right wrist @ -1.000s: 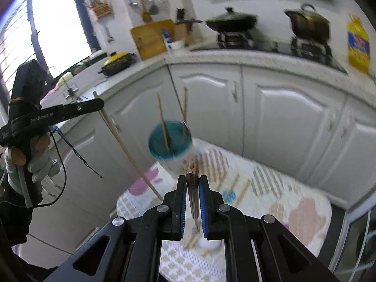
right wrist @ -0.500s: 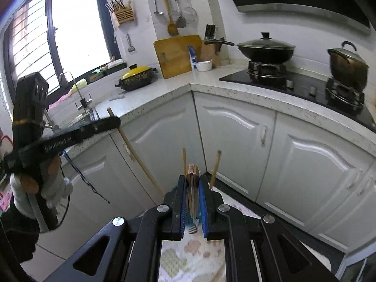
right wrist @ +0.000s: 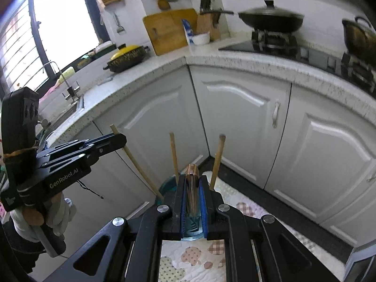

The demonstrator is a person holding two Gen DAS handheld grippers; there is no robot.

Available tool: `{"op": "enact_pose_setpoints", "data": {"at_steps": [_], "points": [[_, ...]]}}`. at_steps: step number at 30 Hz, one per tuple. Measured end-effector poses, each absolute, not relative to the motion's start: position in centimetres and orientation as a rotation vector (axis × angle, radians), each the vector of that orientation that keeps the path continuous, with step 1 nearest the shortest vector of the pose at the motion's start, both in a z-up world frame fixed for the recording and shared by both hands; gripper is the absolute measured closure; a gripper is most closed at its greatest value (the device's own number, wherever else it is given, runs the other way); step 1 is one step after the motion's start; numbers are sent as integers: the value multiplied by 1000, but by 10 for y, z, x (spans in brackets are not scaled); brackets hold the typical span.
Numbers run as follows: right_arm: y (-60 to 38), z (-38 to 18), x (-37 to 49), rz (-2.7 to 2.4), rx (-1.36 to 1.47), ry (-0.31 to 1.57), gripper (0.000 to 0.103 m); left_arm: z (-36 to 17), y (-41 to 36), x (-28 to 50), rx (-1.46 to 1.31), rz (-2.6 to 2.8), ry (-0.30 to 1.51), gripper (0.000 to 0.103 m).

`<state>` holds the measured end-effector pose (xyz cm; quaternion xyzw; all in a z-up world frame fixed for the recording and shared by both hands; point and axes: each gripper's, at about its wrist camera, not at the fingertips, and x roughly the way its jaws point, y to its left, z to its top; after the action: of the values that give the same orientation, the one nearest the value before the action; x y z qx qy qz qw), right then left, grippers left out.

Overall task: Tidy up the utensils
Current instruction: 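Carry the fork with the right tool to the cup while the left tool carries its chopstick there, then open both tools to drop the fork and chopstick into the cup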

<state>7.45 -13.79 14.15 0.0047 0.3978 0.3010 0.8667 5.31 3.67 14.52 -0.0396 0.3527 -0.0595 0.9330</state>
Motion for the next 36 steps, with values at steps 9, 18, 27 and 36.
{"op": "enact_pose_setpoints", "data": {"at_steps": [9, 18, 27, 36], "points": [[-144, 94, 91, 606, 41, 930, 94, 119, 28, 60, -67, -119, 775, 99], [-161, 83, 94, 550, 99, 953, 91, 113, 25, 63, -64, -120, 803, 99], [-163, 85, 82, 557, 93, 951, 67, 112, 21, 60, -63, -121, 814, 91], [-166, 88, 66, 558, 92, 941, 66, 114, 16, 52, -49, -123, 802, 81]]}}
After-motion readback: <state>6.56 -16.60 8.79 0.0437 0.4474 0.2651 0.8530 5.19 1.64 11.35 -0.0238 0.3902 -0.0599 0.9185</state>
